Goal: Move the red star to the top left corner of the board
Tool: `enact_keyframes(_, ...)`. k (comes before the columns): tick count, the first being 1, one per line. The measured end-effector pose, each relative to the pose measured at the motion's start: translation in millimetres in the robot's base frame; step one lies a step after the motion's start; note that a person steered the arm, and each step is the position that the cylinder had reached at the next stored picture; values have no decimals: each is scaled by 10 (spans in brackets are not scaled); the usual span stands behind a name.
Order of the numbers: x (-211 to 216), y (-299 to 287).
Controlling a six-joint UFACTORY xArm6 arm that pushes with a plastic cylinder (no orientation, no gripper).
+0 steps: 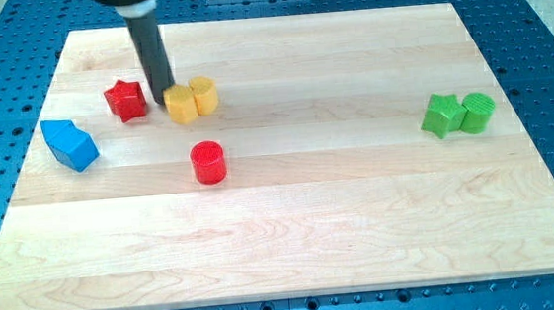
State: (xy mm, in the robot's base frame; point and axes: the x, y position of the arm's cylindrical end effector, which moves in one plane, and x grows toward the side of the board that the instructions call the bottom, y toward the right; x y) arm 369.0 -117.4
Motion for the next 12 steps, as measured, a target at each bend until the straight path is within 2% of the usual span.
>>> enact_keyframes(1, 191, -2)
enact_keyframes(2, -172, -390)
enact_keyframes(3, -639, -463)
enact_keyframes(4, -521, -463)
enact_keyframes(7, 377, -541)
enact_keyframes(8, 328, -771)
enact_keyframes(10, -461, -1123)
enact_keyframes(11, 7, -1206)
enact_keyframes(12, -187, -1471)
